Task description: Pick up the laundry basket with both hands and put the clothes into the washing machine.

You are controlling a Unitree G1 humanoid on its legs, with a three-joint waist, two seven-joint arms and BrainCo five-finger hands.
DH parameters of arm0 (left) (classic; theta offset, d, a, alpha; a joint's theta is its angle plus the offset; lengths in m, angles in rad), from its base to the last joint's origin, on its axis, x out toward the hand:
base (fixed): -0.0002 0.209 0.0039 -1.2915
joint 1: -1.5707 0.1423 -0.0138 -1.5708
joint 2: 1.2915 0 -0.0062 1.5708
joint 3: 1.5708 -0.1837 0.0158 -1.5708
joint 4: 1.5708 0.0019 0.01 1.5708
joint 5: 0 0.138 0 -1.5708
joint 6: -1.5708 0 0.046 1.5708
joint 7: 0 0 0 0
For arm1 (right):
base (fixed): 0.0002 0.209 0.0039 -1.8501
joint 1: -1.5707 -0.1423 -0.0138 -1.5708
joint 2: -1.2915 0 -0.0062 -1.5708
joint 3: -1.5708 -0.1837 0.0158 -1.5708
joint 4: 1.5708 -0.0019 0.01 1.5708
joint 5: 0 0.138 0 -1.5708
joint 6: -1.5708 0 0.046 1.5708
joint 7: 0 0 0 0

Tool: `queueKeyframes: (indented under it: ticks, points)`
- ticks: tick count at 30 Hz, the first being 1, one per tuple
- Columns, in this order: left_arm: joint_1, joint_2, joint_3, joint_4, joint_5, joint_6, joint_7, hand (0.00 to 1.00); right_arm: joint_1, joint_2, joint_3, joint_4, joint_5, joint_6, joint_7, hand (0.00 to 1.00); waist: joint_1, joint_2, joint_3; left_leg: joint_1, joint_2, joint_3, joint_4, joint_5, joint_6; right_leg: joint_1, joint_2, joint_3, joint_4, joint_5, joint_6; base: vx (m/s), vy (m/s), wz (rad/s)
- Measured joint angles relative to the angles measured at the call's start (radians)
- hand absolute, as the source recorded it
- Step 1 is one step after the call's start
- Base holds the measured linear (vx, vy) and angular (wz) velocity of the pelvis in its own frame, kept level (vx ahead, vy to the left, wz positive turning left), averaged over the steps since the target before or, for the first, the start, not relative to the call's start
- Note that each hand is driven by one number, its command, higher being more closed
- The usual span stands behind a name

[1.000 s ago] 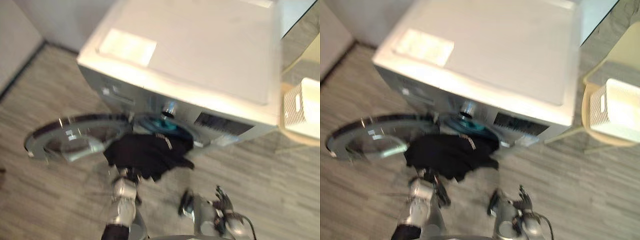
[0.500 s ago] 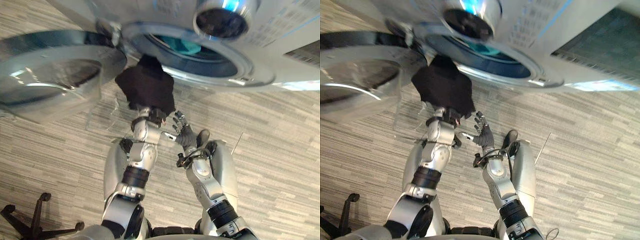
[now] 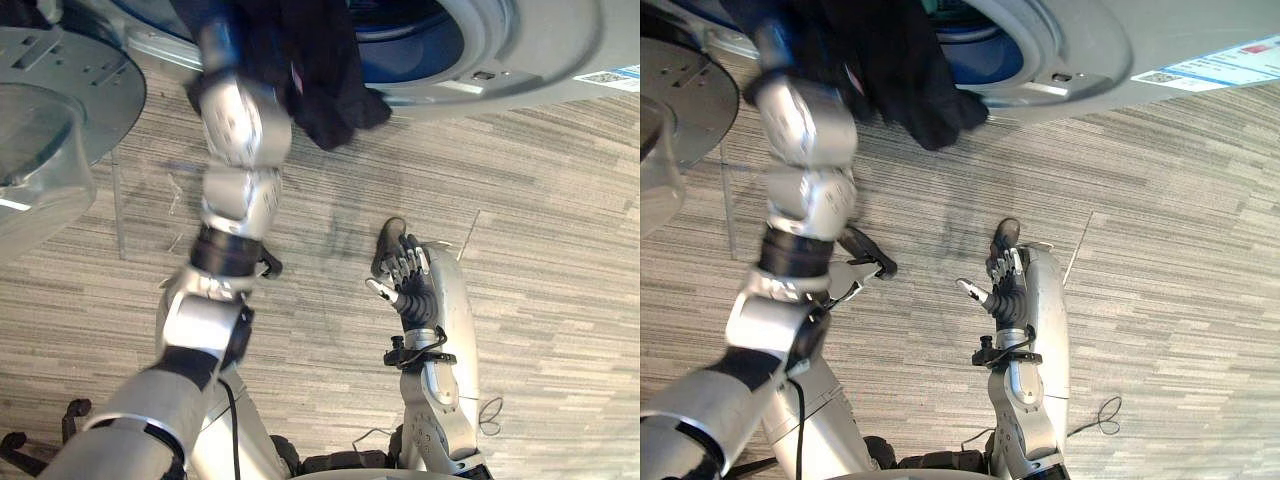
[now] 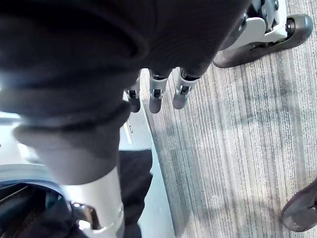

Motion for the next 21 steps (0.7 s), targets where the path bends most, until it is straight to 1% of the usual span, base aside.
queueKeyframes:
  ticks: [1, 2, 3, 4, 5, 7, 8, 9, 10, 11, 13, 14, 15, 16, 17, 18, 19, 20, 21]
  points:
    - [-0.053, 0.027, -0.031, 0.007, -0.006, 0.008, 0.002, 1.0, 0.0, 0.0, -0.001, -0.001, 0.001, -0.001, 0.007, 0.0, -0.002, 0.0, 0.0, -0.001, 0.002, 0.001, -0.001, 0.0, 0.0, 0.0, 0.001, -0.002, -0.004, 0.001, -0.001, 0.01, 0.009, -0.08]
    - [-0.081, 0.037, -0.048, 0.012, -0.01, 0.008, 0.003, 1.0, 0.0, 0.0, -0.002, -0.003, 0.002, -0.001, 0.015, 0.0, -0.005, 0.0, 0.0, -0.001, 0.003, 0.002, -0.002, 0.0, 0.0, 0.0, 0.001, -0.003, -0.008, 0.001, 0.0, 0.02, 0.014, -0.06]
    - [-0.145, 0.065, -0.081, 0.013, -0.028, 0.008, 0.004, 1.0, -0.005, -0.001, -0.001, -0.005, 0.005, 0.001, 0.027, 0.0, -0.021, -0.001, 0.001, 0.001, 0.003, 0.004, -0.004, 0.0, 0.0, 0.001, 0.002, -0.003, -0.013, 0.001, 0.0, 0.02, 0.014, -0.05]
    - [-0.174, 0.065, -0.083, 0.02, -0.06, 0.008, 0.007, 1.0, -0.006, -0.001, -0.001, -0.009, 0.014, 0.001, 0.035, 0.0, -0.028, -0.001, 0.001, 0.003, 0.003, 0.004, -0.004, 0.0, 0.0, 0.002, 0.002, -0.002, -0.014, 0.002, 0.0, 0.01, 0.012, -0.11]
    - [-0.238, 0.065, -0.08, 0.04, -0.113, 0.004, 0.017, 1.0, -0.007, -0.001, -0.001, -0.02, 0.03, 0.0, 0.046, 0.0, -0.034, -0.001, 0.001, 0.006, 0.005, 0.009, -0.012, 0.0, 0.0, -0.001, 0.007, -0.001, -0.023, 0.007, -0.002, -0.02, 0.002, -0.13]
    - [-0.283, 0.098, -0.103, 0.049, -0.2, -0.046, 0.008, 1.0, -0.011, -0.001, 0.001, -0.035, 0.044, 0.002, 0.047, 0.0, -0.036, -0.001, 0.005, 0.008, 0.007, 0.029, -0.039, 0.013, -0.003, -0.014, 0.015, 0.001, -0.048, 0.024, -0.006, -0.04, -0.009, -0.12]
    - [-0.301, 0.116, -0.123, 0.055, -0.253, -0.068, 0.007, 1.0, -0.02, -0.002, -0.005, -0.04, 0.063, 0.004, 0.047, 0.0, -0.032, -0.009, 0.011, 0.016, 0.008, 0.043, -0.055, 0.02, -0.006, -0.022, 0.019, 0.007, -0.057, 0.032, -0.008, -0.04, -0.015, -0.05]
    - [-0.312, 0.119, -0.132, 0.061, -0.279, -0.076, 0.007, 1.0, -0.026, -0.002, -0.009, -0.041, 0.071, 0.005, 0.046, 0.0, -0.031, -0.009, 0.011, 0.016, 0.008, 0.047, -0.06, 0.024, -0.005, -0.024, 0.02, 0.007, -0.062, 0.036, -0.009, -0.05, -0.013, -0.04]
    - [-0.338, 0.128, -0.156, 0.095, -0.3, -0.102, 0.006, 1.0, -0.031, -0.007, -0.022, -0.049, 0.081, 0.008, 0.046, 0.0, -0.027, -0.01, 0.011, 0.016, 0.008, 0.053, -0.069, 0.032, -0.002, -0.027, 0.022, 0.006, -0.072, 0.045, -0.013, -0.07, 0.007, -0.08]
    - [-0.351, 0.143, -0.165, 0.103, -0.3, -0.11, 0.011, 1.0, -0.035, -0.006, -0.033, -0.061, 0.087, 0.009, 0.046, 0.0, -0.022, -0.01, 0.011, 0.016, 0.011, 0.06, -0.081, 0.036, -0.001, -0.03, 0.029, 0.006, -0.09, 0.059, -0.013, -0.07, 0.019, -0.13]
    - [-0.367, 0.166, -0.183, 0.12, -0.29, -0.127, 0.025, 1.0, -0.035, -0.004, -0.046, -0.08, 0.109, 0.012, 0.047, 0.0, -0.022, -0.01, 0.011, 0.018, 0.011, 0.074, -0.095, 0.039, 0.002, -0.033, 0.037, 0.011, -0.118, 0.08, -0.01, -0.06, 0.045, -0.19]
    - [-0.392, 0.179, -0.195, 0.152, -0.234, -0.118, 0.055, 1.0, -0.035, -0.003, -0.057, -0.09, 0.118, 0.012, 0.047, 0.0, -0.022, -0.01, 0.011, 0.018, 0.011, 0.083, -0.103, 0.04, 0.003, -0.033, 0.041, 0.013, -0.136, 0.092, -0.006, -0.05, 0.066, -0.15]
    - [-0.408, 0.187, -0.207, 0.17, -0.188, -0.101, 0.072, 1.0, -0.035, -0.002, -0.063, -0.094, 0.122, 0.011, 0.048, 0.0, -0.021, -0.01, 0.011, 0.019, 0.011, 0.086, -0.106, 0.04, 0.004, -0.033, 0.042, 0.015, -0.144, 0.099, -0.003, -0.06, 0.084, -0.12]
    - [-0.443, 0.227, -0.246, 0.2, -0.038, -0.041, 0.107, 1.0, -0.036, -0.002, -0.076, -0.1, 0.143, 0.011, 0.058, 0.0, -0.02, -0.012, 0.012, 0.023, 0.011, 0.097, -0.113, 0.042, 0.009, -0.033, 0.043, 0.021, -0.16, 0.112, 0.002, -0.03, 0.056, -0.09]
    - [-0.482, 0.276, -0.302, 0.244, 0.075, 0.013, 0.121, 0.0, -0.039, -0.001, -0.087, -0.1, 0.149, 0.01, 0.063, 0.0, -0.019, -0.014, 0.012, 0.03, 0.012, 0.107, -0.116, 0.041, 0.011, -0.032, 0.043, 0.027, -0.171, 0.121, 0.006, -0.04, 0.07, -0.13]
    - [-0.531, 0.316, -0.365, 0.289, 0.234, 0.086, 0.121, 0.0, -0.045, 0.0, -0.098, -0.097, 0.157, 0.006, 0.067, 0.0, -0.02, -0.015, 0.012, 0.031, 0.011, 0.109, -0.119, 0.041, 0.013, -0.029, 0.046, 0.029, -0.183, 0.131, 0.011, -0.05, 0.076, -0.18]
    - [-0.584, 0.362, -0.442, 0.324, 0.458, 0.167, 0.077, 0.0, -0.047, 0.0, -0.109, -0.093, 0.169, 0.0, 0.069, 0.0, -0.023, -0.015, 0.012, 0.033, 0.011, 0.111, -0.125, 0.041, 0.02, -0.021, 0.051, 0.028, -0.203, 0.144, 0.014, -0.06, 0.095, -0.2]
    - [-0.601, 0.389, -0.5, 0.33, 0.642, 0.209, 0.022, 0.0, -0.046, 0.001, -0.12, -0.085, 0.189, -0.01, 0.082, 0.0, -0.025, -0.015, 0.012, 0.047, 0.01, 0.124, -0.136, 0.042, 0.021, -0.011, 0.052, 0.03, -0.221, 0.154, 0.018, -0.04, 0.08, -0.17]
    - [-0.596, 0.402, -0.517, 0.333, 0.736, 0.217, -0.003, 0.0, -0.046, 0.001, -0.124, -0.077, 0.193, -0.018, 0.088, 0.0, -0.025, -0.015, 0.012, 0.056, 0.01, 0.13, -0.141, 0.042, 0.021, -0.006, 0.054, 0.032, -0.229, 0.158, 0.02, -0.03, 0.067, -0.13]
